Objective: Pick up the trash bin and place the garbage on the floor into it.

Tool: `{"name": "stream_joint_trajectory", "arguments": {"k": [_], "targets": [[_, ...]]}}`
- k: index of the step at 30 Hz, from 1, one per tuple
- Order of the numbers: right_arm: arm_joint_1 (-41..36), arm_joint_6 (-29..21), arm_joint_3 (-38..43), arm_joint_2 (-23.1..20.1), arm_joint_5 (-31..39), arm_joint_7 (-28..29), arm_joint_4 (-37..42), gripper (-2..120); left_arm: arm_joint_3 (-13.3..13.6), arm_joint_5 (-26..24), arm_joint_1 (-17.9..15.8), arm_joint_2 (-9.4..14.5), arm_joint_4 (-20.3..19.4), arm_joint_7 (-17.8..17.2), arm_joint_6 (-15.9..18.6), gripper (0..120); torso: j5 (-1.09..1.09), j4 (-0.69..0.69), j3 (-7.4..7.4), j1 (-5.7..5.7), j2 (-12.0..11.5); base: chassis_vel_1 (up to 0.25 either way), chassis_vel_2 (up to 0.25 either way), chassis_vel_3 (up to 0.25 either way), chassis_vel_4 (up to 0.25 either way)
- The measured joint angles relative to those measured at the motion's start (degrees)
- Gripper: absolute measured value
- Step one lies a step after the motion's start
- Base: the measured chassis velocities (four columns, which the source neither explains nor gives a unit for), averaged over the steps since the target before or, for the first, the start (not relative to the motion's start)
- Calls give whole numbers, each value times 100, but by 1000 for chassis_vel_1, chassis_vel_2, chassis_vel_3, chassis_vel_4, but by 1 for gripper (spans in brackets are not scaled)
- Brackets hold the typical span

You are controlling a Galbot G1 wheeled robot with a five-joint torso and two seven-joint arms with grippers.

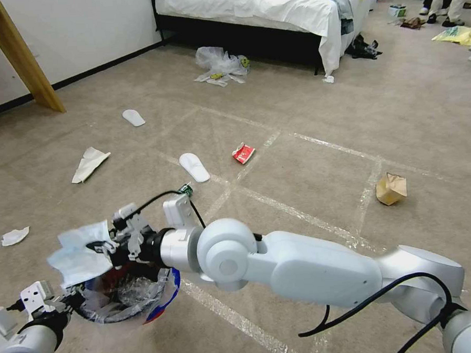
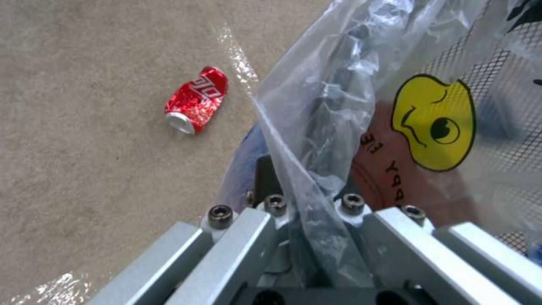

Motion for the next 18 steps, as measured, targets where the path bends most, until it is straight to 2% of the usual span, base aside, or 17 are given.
{"name": "stream_joint_trajectory", "arguments": {"k": [18], "targets": [[-336,-166,-133,-161,-240,276,-138,0,9,1,-27,6,22,14,-6,1,0,1,0,0,0,0,0,0,0]]}}
